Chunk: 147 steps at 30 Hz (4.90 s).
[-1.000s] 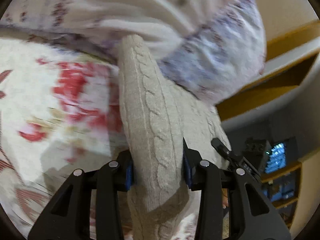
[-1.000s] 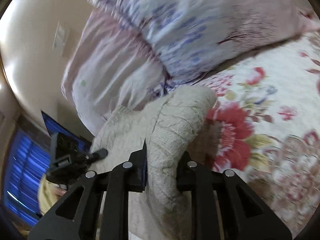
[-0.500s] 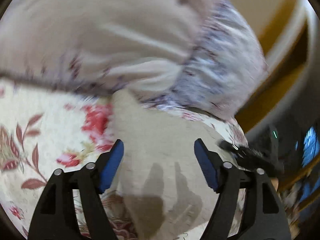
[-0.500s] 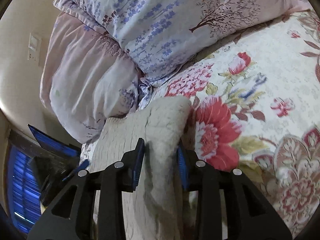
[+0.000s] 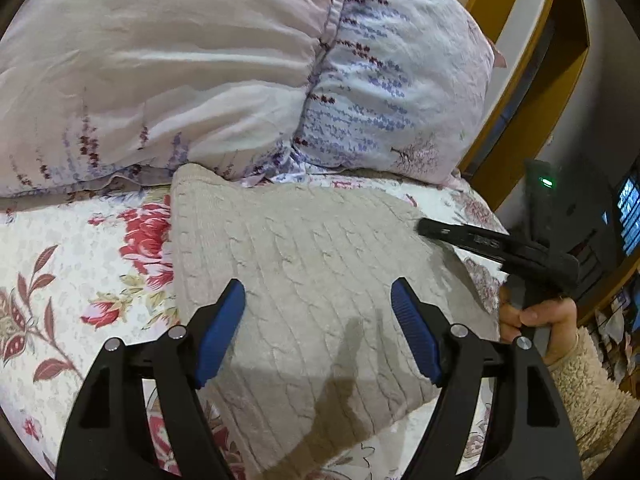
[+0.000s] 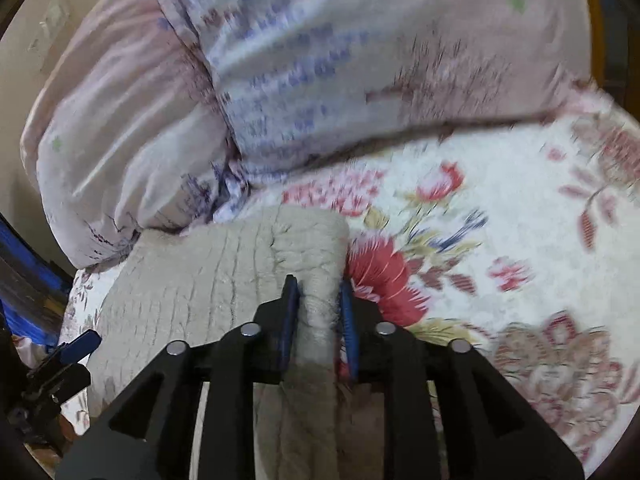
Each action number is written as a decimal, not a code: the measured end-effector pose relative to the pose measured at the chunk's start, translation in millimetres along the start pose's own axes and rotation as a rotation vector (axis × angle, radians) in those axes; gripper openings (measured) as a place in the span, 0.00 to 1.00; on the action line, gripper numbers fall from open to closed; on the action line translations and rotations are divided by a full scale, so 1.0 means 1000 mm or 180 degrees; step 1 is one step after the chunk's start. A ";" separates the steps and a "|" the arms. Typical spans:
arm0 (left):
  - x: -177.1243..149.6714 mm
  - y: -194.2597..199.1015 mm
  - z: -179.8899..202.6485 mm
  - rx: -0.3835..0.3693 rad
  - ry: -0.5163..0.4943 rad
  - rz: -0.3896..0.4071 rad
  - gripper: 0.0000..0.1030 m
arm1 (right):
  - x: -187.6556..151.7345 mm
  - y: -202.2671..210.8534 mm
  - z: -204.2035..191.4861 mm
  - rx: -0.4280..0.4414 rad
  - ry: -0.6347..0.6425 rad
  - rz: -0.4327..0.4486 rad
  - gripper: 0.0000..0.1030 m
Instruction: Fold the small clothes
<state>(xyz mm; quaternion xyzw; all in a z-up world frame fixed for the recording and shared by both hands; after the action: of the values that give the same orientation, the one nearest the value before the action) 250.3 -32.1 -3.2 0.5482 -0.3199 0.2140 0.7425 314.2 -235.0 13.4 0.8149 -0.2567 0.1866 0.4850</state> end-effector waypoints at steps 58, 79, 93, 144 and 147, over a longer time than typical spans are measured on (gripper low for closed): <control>-0.106 0.026 -0.024 0.1211 -0.0119 -0.0494 0.98 | -0.143 0.044 -0.054 -0.0567 0.0494 -0.0377 0.99; -0.104 0.020 -0.024 0.1421 -0.0165 -0.0441 0.98 | -0.144 0.035 -0.050 -0.0786 0.0567 -0.0564 0.99; -0.104 0.018 -0.025 0.1425 -0.0161 -0.0437 0.98 | -0.145 0.035 -0.050 -0.0788 0.0575 -0.0572 0.99; -0.104 0.018 -0.024 0.1432 -0.0153 -0.0426 0.98 | -0.145 0.035 -0.050 -0.0780 0.0584 -0.0577 0.99; -0.104 0.018 -0.024 0.1433 -0.0152 -0.0426 0.98 | -0.145 0.035 -0.050 -0.0779 0.0586 -0.0578 0.99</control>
<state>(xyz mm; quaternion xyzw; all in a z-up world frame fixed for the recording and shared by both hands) 170.9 0.0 -69.5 0.7249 -0.2446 0.2172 0.6063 175.0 -170.5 -19.6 0.7492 -0.1574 0.1832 0.6168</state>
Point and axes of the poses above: each gripper's, at about its wrist camera, not at the fingertips, and y roughly against the way its jaws point, z to its right, x to its top, the point moved 9 cm from there along -y, roughly the way its jaws point, and after that the axes turned 12 degrees about x, right-handed, at the moved point
